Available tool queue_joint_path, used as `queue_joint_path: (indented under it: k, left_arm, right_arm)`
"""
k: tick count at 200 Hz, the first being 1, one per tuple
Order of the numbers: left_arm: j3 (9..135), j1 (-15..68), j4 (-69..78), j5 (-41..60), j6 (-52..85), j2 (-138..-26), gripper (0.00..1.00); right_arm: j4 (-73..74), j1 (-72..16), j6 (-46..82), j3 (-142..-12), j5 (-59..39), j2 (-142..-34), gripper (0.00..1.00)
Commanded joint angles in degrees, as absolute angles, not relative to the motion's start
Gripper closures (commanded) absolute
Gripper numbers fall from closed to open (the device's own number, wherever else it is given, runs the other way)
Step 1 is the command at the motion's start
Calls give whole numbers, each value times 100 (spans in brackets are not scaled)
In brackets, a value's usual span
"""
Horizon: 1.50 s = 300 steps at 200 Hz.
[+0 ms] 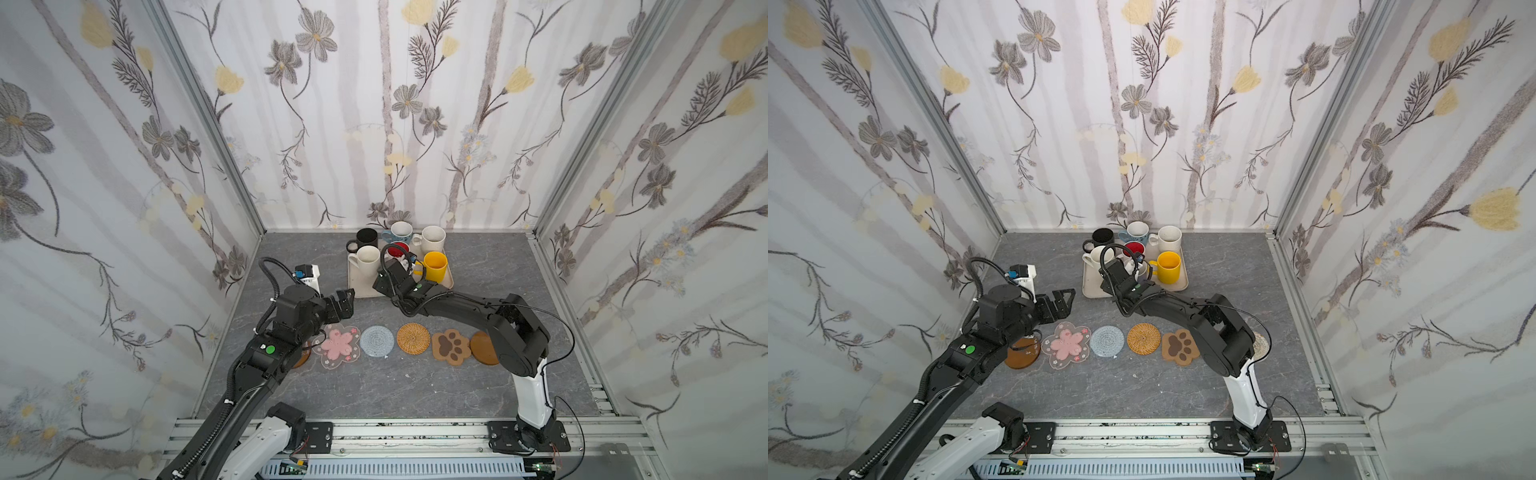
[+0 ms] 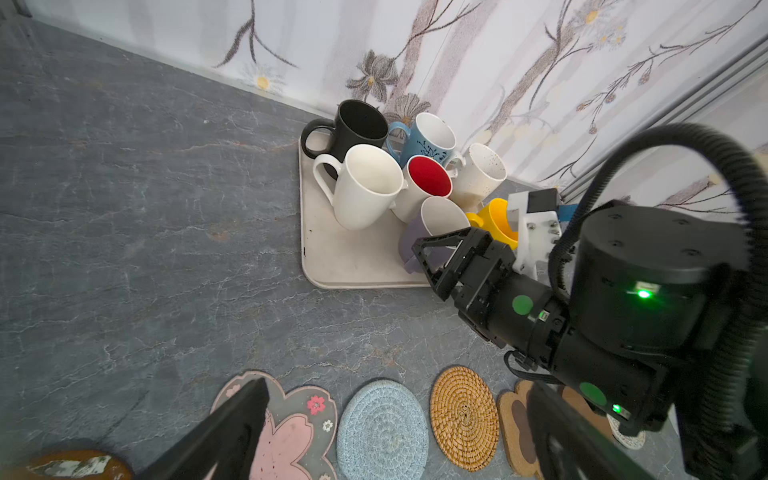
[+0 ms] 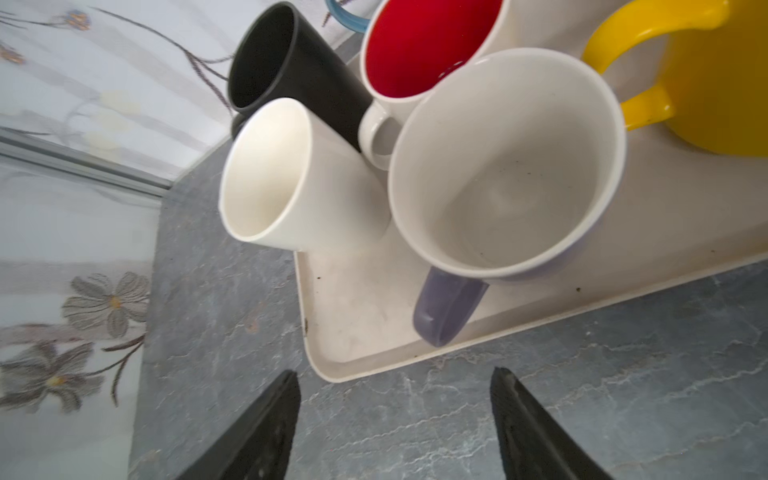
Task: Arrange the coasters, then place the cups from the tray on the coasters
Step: 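Grasp the lavender mug by its rim with the right gripper and lift it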
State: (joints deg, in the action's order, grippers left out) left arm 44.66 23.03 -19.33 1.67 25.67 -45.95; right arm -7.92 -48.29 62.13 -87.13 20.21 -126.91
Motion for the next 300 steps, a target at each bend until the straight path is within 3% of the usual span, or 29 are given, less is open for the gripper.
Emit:
queue_joint_path:
  k: [1, 96, 223, 300]
  left_arm:
    - [4456, 2285, -1934, -60, 2469, -4547, 0]
    - [4445, 2260, -1951, -96, 2459, -4748, 0]
    - [4422, 1725, -1951, 97, 2502, -5160, 0]
    - [4417, 1705, -1951, 75, 2504, -5229, 0]
  right_arm:
    - [-1089, -4787, 6315, -8900, 2269, -12867, 27]
    - [-1180, -4509, 6082, -8823, 2316, -13145, 33]
    - [-1876, -4339, 4052, -9075, 1965, -13137, 42]
    - [-2039, -4214, 3578, -9019, 1732, -13140, 64]
